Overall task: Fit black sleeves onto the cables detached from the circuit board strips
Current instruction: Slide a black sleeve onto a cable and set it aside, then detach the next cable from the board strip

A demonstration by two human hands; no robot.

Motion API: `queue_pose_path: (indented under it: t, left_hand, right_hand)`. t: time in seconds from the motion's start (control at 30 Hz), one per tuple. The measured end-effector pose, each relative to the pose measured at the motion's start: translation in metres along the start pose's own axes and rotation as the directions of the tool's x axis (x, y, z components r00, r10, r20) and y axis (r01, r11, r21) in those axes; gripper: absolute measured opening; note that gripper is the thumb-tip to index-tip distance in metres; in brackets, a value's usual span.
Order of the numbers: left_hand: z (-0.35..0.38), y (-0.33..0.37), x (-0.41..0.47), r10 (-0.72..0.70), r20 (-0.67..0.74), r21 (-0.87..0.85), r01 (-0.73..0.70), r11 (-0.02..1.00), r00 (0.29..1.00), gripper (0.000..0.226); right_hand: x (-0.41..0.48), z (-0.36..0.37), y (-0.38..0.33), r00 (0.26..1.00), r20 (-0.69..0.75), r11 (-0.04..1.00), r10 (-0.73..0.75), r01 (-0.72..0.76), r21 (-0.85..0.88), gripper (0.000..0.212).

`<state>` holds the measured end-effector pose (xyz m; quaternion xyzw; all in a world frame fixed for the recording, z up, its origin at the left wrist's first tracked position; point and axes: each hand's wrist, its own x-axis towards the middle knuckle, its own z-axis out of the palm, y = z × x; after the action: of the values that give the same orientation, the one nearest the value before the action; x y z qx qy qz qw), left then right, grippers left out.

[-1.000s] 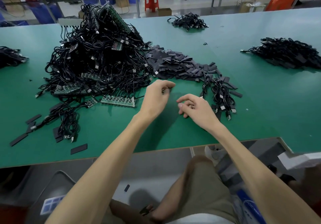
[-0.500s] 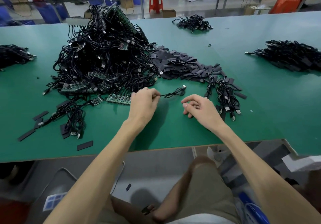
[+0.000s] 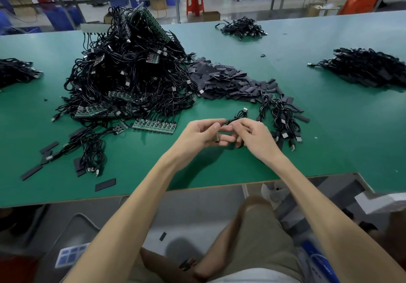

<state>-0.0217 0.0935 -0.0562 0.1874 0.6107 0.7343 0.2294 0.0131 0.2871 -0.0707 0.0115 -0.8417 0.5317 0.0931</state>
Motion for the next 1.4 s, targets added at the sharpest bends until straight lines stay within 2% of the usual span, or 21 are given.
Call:
queue_pose_path:
  t: [0.3,0.5,0.67,0.77,1.0,1.17,1.4]
  left_hand:
    - [-0.008,-0.003,-0.004,-0.07,0.008,-0.014,0.071,0.997,0.997,0.026]
    - [-0.007,-0.002,-0.003,-0.195,0.125,0.005,0.196,0.981,0.973,0.022]
    - [-0.006,0.0,-0.001,-0.251,0.125,0.049,0.247,0.968,0.96,0.032]
    - [-0.005,0.0,0.0,-0.251,0.122,0.089,0.241,0.966,0.96,0.035]
    - [-0.001,-0.002,0.001,-0.213,0.082,0.097,0.205,0.974,0.974,0.016]
    - [0.003,-0.004,0.001,-0.209,0.057,0.134,0.2,0.971,0.976,0.014]
    - [0.004,-0.008,0.002,-0.171,-0.003,0.109,0.171,0.979,0.985,0.019]
  right_hand:
    - [0.0,0.0,-0.001,1.0,-0.004,0.999,0.017,-0.017,0.034,0.02]
    - [-0.001,-0.002,-0.003,1.0,0.006,0.995,-0.01,0.01,0.101,0.015]
    - [-0.002,-0.003,-0.004,0.995,0.084,0.975,-0.052,0.032,0.219,0.02]
    - [-0.003,-0.004,-0.005,0.989,0.13,0.963,-0.068,0.031,0.268,0.027]
    - [-0.003,-0.006,-0.005,0.982,0.172,0.953,-0.079,0.023,0.302,0.034]
    - [0.0,-0.005,-0.001,0.978,0.175,0.973,-0.116,0.076,0.22,0.017]
    - [-0.001,-0.008,0.001,0.998,0.018,0.944,-0.068,0.058,0.324,0.012]
